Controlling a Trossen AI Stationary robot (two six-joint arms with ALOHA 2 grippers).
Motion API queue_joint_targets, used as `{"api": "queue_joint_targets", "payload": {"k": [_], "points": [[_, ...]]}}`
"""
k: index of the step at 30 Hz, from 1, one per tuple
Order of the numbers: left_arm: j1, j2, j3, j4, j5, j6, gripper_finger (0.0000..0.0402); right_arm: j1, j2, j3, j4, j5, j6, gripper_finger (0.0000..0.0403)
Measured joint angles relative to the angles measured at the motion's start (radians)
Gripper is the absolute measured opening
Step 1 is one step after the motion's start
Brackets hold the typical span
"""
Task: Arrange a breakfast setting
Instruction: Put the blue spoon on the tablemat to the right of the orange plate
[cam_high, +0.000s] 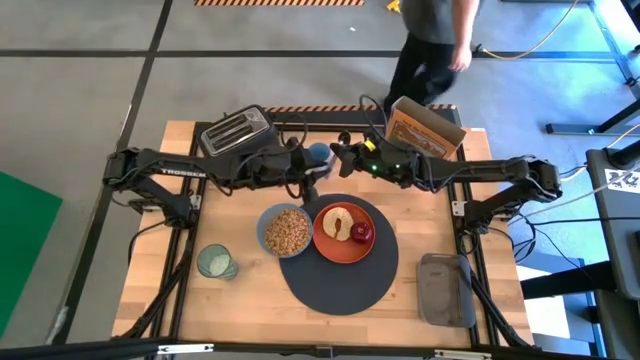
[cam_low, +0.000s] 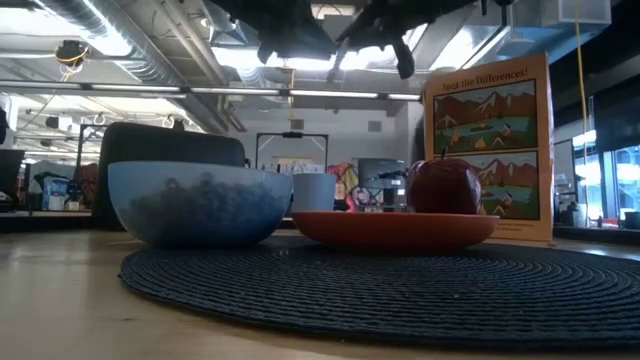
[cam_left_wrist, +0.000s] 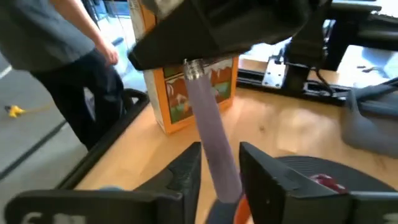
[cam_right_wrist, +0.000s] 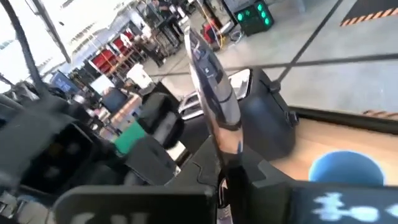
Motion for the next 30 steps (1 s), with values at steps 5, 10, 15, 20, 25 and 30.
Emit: {"api": "queue_joint_targets", "payload": {"k": [5,10,15,20,25,30], "points": [[0.008,-0.087,0.0,-0.139,0.045,-0.021,0.013,-0.02,-0.032,0.0,-0.116,-0.059,0.011,0.0002],[0.018,-0.188,0.0,-0.272,0.052,-0.048,0.0134,-0.047,-0.084,0.0,-0.256,-0.129,0.011,0.0002],[0.033,-0.276,0.0,-0.354,0.055,-0.102,0.0135,-0.058,-0.139,0.0,-0.448,-0.264,0.022,0.0001],[0.032,-0.325,0.001,-0.354,0.043,-0.128,0.0135,-0.038,-0.194,0.0,-0.647,-0.347,0.071,0.0001],[0.027,-0.327,0.001,-0.396,0.026,-0.167,0.0135,0.038,-0.21,-0.024,-0.774,-0.34,0.13,0.0001],[-0.004,-0.31,0.0,-0.419,0.024,-0.191,0.0135,0.147,-0.216,-0.156,-0.732,-0.323,0.278,0.0]]}}
